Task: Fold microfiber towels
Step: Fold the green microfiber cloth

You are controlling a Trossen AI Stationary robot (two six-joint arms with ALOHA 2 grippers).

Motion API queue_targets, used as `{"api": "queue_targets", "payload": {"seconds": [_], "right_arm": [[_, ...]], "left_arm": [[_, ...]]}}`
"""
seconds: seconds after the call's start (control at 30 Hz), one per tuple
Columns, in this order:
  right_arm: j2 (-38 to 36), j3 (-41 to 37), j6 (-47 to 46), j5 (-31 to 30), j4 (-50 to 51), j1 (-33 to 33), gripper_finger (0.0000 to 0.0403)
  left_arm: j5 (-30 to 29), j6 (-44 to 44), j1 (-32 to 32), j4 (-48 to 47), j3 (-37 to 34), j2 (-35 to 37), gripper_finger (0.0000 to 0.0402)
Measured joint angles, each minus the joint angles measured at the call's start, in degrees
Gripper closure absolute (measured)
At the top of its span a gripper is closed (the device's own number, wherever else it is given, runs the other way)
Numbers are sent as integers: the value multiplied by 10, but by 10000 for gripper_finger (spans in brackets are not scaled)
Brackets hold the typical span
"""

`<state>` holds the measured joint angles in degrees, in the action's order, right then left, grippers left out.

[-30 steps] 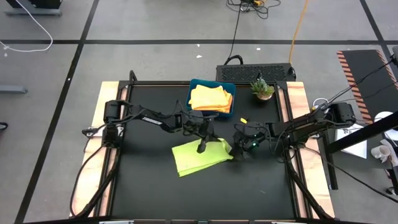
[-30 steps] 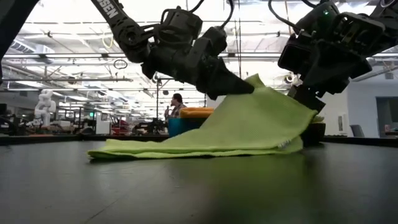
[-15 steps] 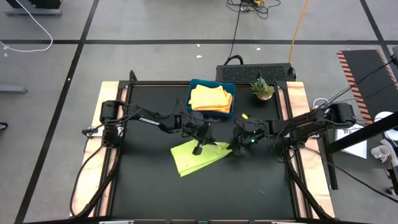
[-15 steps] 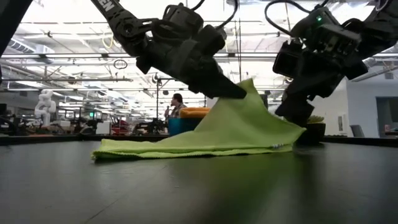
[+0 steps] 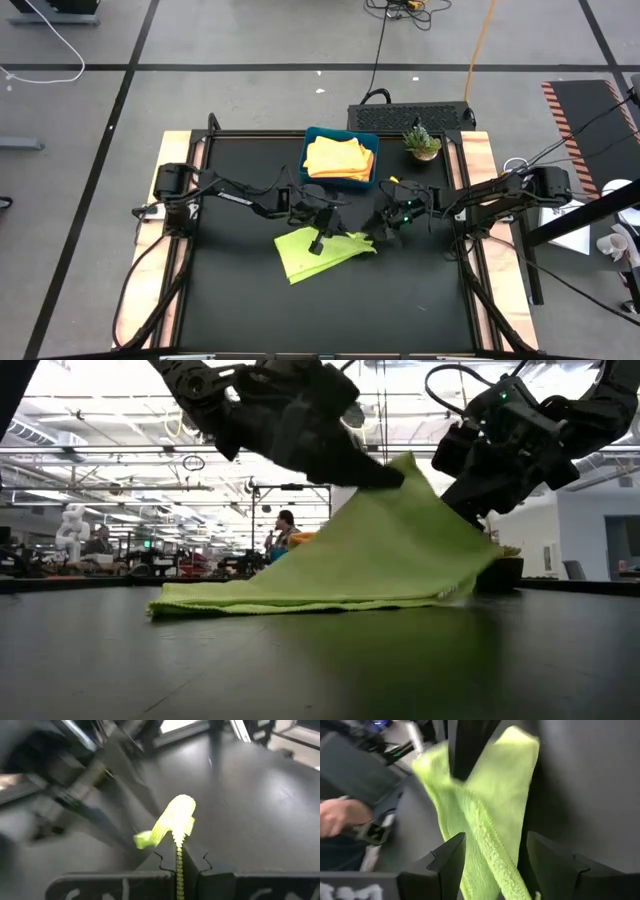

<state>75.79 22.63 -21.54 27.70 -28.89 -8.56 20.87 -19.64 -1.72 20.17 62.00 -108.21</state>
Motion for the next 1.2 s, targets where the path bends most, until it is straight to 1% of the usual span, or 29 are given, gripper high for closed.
{"api": "queue_targets", "payload": {"seconds": [0.13,0.23,0.43,0.63,0.83,0.93,1.07,1.2], "right_arm": [[0,0,-2,54,-9,9,197],[0,0,-3,71,-29,20,197],[0,0,-3,68,-42,38,197],[0,0,-14,-7,-35,42,197],[0,0,-19,-66,-10,42,197],[0,0,-15,-95,3,46,197],[0,0,2,-144,31,56,197],[0,0,23,-184,40,74,197]], "left_arm": [[-6,-12,-4,3,0,17,399],[-22,-12,-6,-4,0,25,399],[-105,15,-6,-12,0,30,394],[-127,42,-6,-6,0,30,398],[-174,69,-6,-4,0,30,395],[-179,74,-8,-6,0,30,398],[-181,85,-12,-6,0,30,392],[-191,105,-20,-6,0,30,398]]}}
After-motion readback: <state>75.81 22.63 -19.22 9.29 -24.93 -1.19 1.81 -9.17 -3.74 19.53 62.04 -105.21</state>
